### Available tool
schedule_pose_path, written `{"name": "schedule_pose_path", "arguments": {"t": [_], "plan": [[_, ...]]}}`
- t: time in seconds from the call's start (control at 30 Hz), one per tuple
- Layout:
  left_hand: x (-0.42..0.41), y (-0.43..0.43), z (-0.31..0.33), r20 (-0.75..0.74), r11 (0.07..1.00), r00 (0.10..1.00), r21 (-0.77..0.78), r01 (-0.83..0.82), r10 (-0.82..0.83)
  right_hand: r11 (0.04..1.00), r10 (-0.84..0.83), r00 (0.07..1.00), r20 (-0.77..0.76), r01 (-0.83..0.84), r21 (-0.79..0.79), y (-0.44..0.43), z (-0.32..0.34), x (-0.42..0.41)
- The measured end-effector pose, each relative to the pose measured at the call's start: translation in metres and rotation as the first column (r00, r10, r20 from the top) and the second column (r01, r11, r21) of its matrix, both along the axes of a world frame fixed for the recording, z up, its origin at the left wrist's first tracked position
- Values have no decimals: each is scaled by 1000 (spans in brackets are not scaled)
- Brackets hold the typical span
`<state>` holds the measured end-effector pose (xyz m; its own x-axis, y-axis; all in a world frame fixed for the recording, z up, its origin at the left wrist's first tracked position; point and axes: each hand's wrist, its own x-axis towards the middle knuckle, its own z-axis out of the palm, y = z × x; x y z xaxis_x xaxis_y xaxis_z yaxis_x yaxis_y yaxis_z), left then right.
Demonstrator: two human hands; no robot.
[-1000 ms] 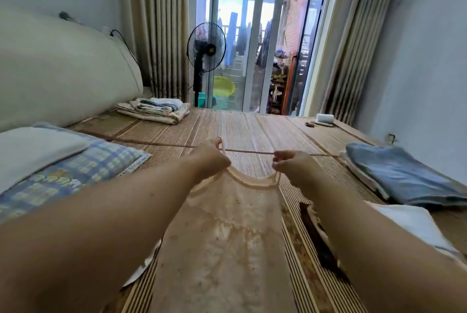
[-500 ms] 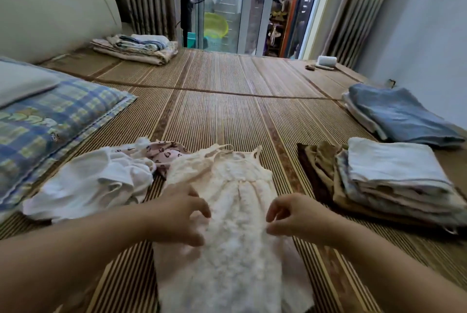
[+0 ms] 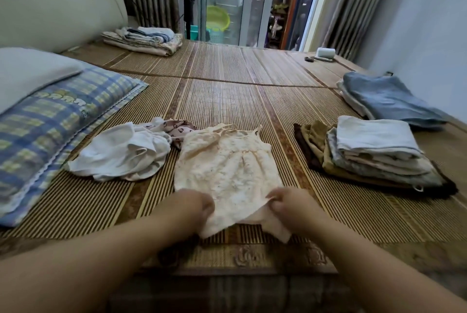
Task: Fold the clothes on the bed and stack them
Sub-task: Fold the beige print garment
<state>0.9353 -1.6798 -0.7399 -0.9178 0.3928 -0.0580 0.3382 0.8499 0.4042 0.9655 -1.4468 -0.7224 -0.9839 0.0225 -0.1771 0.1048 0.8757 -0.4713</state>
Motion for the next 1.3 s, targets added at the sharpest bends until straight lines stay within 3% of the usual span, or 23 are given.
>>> {"name": "schedule_pose_path", "arguments": {"t": [0.07, 0.13, 0.23, 0.33, 0.4, 0.47, 0.53, 0.57, 0.63, 0.7, 0.87, 0.97, 1.17, 1.3], "plan": [[-10, 2, 11, 73, 961, 990, 244, -134, 120, 952, -196, 977, -80, 170, -255, 10, 9, -10], [-13, 7, 17, 114, 911, 988, 389, -137, 100, 818, -329, 941, -85, 239, -523, 12, 20, -15], [1, 28, 19, 160, 961, 987, 270, -58, 15, 716, -343, 936, -84, 202, -669, 0, 32, -24], [4, 54, 8, 52, 982, 998, 178, -56, 47, 663, -280, 956, -84, 129, -737, -17, 37, -32], [-5, 61, 9, -33, 969, 990, 211, -128, 138, 700, -258, 953, -157, 73, -711, -23, 39, -36], [-22, 55, 10, 3, 895, 957, 354, -271, 289, 820, -188, 947, -262, 5, -572, -16, 42, -39], [-37, 40, 16, 65, 809, 942, 494, -317, 330, 969, -39, 966, -255, -25, -245, -1, 41, -39], [-42, 30, 21, 14, 830, 955, 491, -266, 298, 997, 11, 977, -212, -26, -69, 7, 40, -38], [-47, 9, 30, -145, 950, 978, 294, -102, 149, 982, 29, 980, -199, 9, 188, 25, 36, -36], [-50, -7, 30, -306, 999, 951, 26, -38, 44, 958, -28, 959, -282, 106, 265, 42, 34, -36], [-58, -45, 28, -469, 960, 870, -140, -243, 152, 944, -265, 859, -438, 324, 65, 80, 39, -32], [-59, -63, 22, -358, 960, 899, -25, -278, 251, 932, -363, 853, -375, 330, -151, 95, 45, -25], [-32, -16, 14, -1, 987, 998, 148, -63, 64, 898, -175, 979, -107, 114, -424, 73, 51, -17], [-26, 24, 2, 71, 959, 979, 200, -202, 191, 869, -156, 981, -113, 82, -488, 58, 55, -18]]}}
